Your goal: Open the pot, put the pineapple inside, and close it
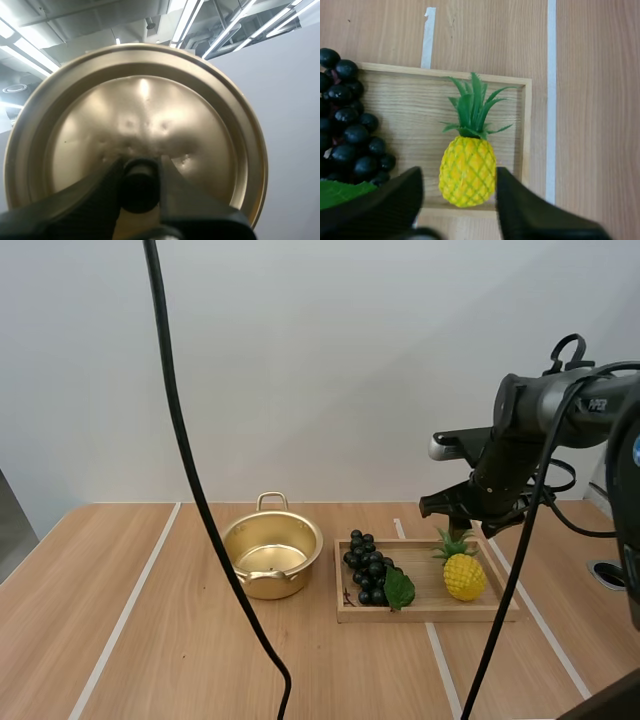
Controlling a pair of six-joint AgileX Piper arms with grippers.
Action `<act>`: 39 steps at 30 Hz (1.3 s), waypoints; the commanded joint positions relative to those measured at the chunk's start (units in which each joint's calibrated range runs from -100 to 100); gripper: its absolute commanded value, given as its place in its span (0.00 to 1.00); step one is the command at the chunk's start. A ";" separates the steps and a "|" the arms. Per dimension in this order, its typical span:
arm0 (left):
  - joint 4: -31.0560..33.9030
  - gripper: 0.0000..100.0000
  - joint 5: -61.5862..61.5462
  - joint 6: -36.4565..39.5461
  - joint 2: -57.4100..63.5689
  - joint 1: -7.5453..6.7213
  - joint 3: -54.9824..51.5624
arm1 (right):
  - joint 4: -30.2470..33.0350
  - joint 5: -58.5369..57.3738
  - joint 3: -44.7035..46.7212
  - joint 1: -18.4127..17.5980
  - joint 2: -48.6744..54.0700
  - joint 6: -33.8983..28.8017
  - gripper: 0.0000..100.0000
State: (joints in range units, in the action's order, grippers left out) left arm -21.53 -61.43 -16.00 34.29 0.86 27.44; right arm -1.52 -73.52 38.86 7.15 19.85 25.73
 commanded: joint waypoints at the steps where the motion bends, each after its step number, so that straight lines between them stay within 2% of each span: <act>1: -1.14 0.00 -1.00 0.17 0.12 0.08 0.37 | 0.07 5.14 1.66 0.26 -1.01 0.30 0.95; 7: -1.14 0.00 -2.76 -0.52 0.00 0.08 0.37 | -0.33 10.41 3.77 0.26 -4.65 0.30 1.00; 18: -1.14 0.00 -3.00 -0.52 0.00 0.08 0.37 | -0.21 12.24 3.77 0.26 -13.91 0.30 1.00; 33: -1.14 0.00 -6.27 -1.33 0.00 0.08 0.37 | 2.31 17.04 4.88 0.26 -20.55 0.30 1.00; 37: -1.14 0.00 -6.27 -1.33 0.00 0.08 0.37 | 2.31 18.24 5.04 0.26 -21.86 0.30 0.97; 39: -1.14 0.00 -6.45 -1.33 0.00 0.08 0.37 | 2.31 18.61 5.04 0.26 -22.27 0.30 0.87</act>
State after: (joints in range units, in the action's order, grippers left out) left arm -21.53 -68.78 -17.34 34.29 0.86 27.44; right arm 0.00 -57.02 43.11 7.15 -0.55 25.73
